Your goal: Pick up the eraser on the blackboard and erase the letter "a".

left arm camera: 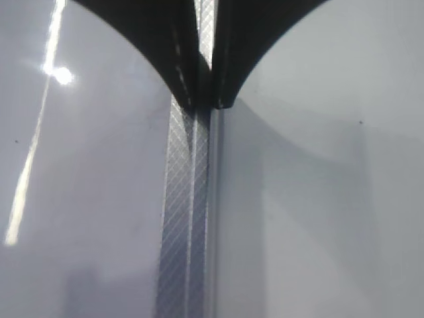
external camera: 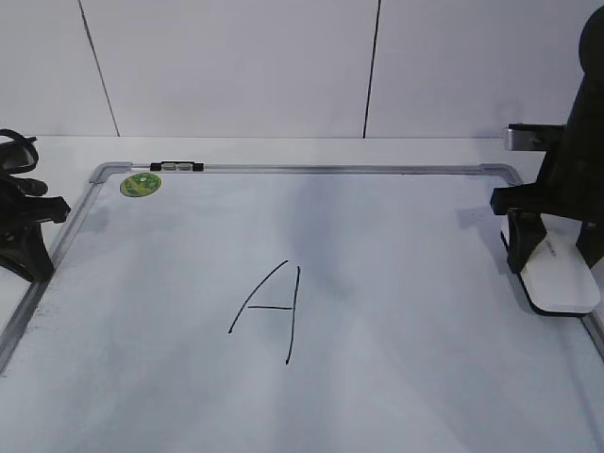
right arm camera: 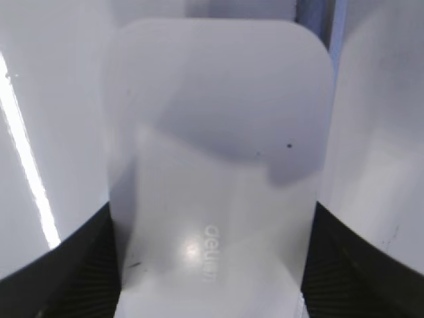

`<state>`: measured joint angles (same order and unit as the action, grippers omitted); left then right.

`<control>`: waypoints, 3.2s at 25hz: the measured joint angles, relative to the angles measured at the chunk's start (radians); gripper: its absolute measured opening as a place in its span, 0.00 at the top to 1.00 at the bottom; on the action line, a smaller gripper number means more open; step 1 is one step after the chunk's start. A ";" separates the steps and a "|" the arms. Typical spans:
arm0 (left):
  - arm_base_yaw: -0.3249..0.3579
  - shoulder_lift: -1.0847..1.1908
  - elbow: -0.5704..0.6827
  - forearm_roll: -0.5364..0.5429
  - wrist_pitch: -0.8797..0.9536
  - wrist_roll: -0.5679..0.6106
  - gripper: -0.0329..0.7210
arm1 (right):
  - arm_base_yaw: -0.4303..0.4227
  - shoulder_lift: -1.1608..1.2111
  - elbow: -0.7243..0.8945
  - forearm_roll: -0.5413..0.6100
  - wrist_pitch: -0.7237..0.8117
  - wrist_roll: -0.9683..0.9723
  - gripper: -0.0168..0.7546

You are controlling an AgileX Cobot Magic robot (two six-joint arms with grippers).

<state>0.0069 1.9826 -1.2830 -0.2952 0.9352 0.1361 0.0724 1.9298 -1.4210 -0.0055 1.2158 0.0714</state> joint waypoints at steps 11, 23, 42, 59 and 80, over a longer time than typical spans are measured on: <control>0.000 0.000 0.000 0.000 0.000 0.000 0.93 | 0.000 0.033 -0.003 -0.016 0.000 -0.003 0.29; 0.000 0.000 0.000 0.000 0.000 0.000 0.93 | 0.000 0.047 -0.004 -0.024 -0.005 -0.003 0.29; 0.000 0.000 0.000 0.000 0.000 0.000 0.92 | 0.000 0.060 -0.004 -0.018 -0.005 -0.003 0.27; 0.000 0.000 0.000 0.000 -0.002 0.000 0.92 | 0.000 0.060 -0.071 -0.037 -0.003 -0.003 0.14; 0.000 0.000 -0.077 0.081 0.112 -0.045 0.67 | 0.000 0.049 -0.141 -0.037 -0.001 0.002 0.14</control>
<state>0.0069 1.9826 -1.3597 -0.2144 1.0474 0.0915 0.0724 1.9790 -1.5623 -0.0429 1.2147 0.0734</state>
